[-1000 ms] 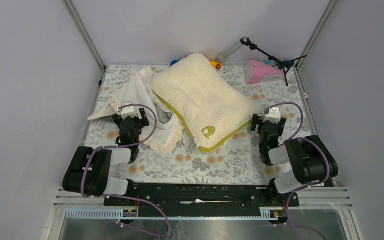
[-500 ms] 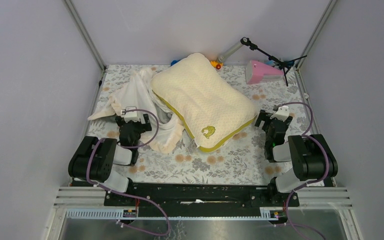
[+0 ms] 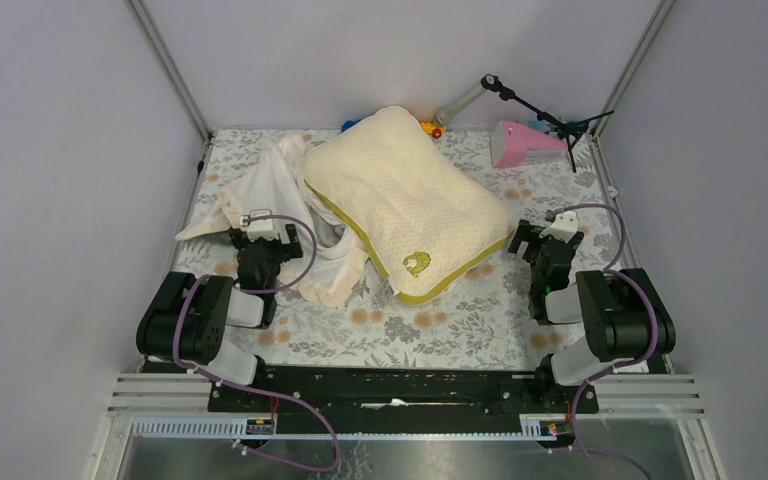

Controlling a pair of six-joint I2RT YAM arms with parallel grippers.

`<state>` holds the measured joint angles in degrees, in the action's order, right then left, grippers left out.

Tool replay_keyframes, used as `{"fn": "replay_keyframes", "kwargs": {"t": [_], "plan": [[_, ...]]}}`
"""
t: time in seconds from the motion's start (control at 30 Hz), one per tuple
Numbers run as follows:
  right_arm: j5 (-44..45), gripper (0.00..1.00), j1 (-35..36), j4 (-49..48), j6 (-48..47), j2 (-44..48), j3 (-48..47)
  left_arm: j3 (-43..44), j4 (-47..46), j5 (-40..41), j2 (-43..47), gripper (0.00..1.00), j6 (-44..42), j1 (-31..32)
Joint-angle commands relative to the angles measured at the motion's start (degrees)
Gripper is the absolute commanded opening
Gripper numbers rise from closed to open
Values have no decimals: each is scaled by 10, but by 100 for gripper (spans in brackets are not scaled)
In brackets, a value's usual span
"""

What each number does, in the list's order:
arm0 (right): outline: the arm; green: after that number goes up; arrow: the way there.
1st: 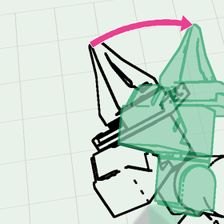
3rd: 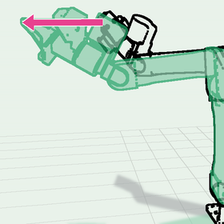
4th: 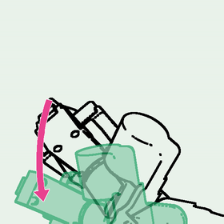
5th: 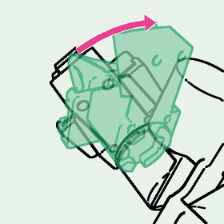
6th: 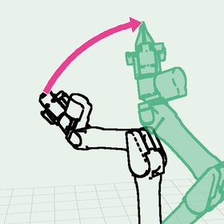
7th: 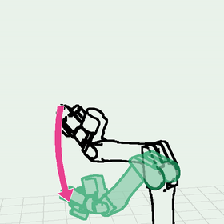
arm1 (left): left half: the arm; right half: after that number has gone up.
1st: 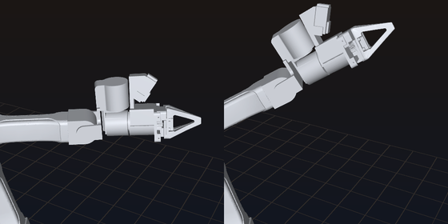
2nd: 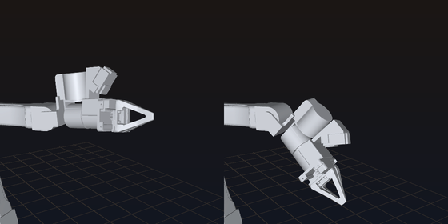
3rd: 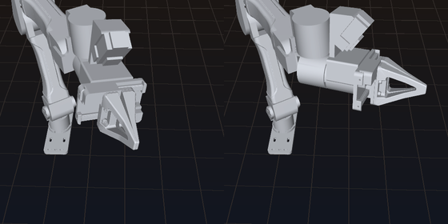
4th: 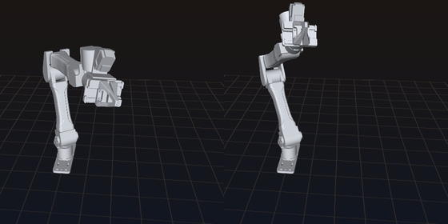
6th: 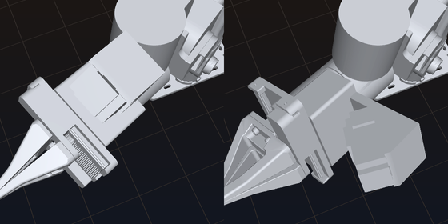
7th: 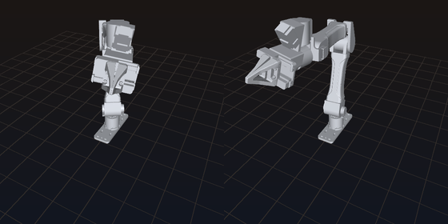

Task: Remove the pillowcase from the pillow

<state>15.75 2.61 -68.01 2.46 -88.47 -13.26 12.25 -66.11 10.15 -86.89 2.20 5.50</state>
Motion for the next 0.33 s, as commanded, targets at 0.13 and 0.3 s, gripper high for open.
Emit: {"fn": "replay_keyframes", "kwargs": {"t": [0.13, 0.3], "plan": [[-3, 99, -1, -32, 2, -3, -2, 14, -30, -14, -1, 99, 4, -4], [-3, 99, -1, -32, 3, -3, -2, 18, -24, -23, -1, 99, 5, -8]]}}
